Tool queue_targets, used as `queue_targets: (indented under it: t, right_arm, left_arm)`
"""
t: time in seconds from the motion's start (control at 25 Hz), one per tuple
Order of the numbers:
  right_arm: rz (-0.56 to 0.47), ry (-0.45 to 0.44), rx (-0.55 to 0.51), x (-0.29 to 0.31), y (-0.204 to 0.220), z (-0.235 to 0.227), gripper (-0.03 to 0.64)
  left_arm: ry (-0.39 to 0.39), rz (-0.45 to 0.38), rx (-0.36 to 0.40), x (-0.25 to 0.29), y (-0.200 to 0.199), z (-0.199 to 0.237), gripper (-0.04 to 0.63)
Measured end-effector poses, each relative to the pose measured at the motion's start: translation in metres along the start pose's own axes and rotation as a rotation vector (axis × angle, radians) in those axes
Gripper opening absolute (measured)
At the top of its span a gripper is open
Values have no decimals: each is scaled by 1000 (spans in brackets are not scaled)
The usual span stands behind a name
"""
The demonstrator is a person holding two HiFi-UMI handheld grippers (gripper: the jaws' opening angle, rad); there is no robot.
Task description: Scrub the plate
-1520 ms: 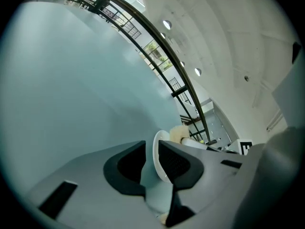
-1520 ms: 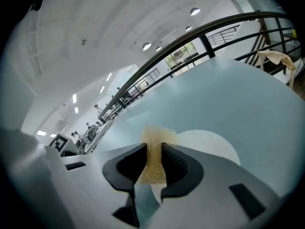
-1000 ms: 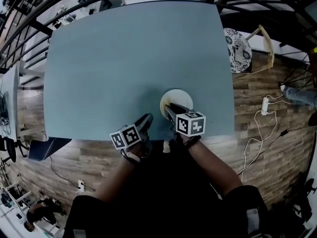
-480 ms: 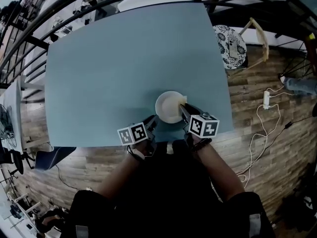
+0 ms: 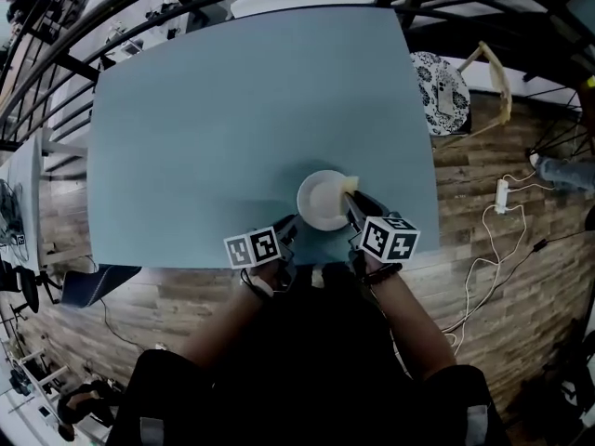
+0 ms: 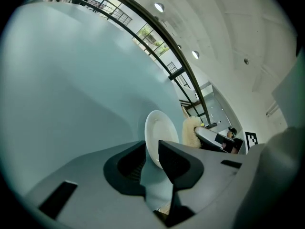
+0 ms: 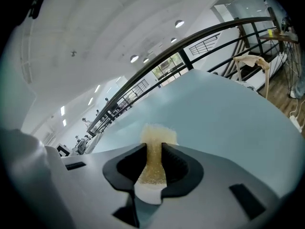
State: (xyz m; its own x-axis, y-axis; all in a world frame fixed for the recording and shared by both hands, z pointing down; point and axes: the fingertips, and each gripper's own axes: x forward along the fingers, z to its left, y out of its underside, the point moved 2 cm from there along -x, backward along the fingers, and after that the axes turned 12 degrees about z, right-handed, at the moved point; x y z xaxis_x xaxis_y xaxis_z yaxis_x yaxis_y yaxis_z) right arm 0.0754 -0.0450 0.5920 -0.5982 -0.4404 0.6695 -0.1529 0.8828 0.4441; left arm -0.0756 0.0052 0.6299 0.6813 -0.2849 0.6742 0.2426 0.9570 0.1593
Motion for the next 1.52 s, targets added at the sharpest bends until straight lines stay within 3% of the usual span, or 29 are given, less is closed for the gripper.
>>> queue_targets:
  t: [0.6, 0.92, 1.28, 1.52]
  right_arm:
    - [213, -140, -179, 71, 51, 93, 104]
    - [219, -92, -150, 63, 57, 65, 104]
    - [127, -12, -63, 30, 40, 22, 104]
    - [73, 26, -6, 9, 30, -6, 104]
  left_arm:
    - [17, -111, -133, -43, 5, 42, 91]
    - [26, -81, -111, -33, 10, 33, 91]
    - [32, -18, -48, -13, 12, 10, 91]
    - [28, 15, -45, 3, 16, 4, 91]
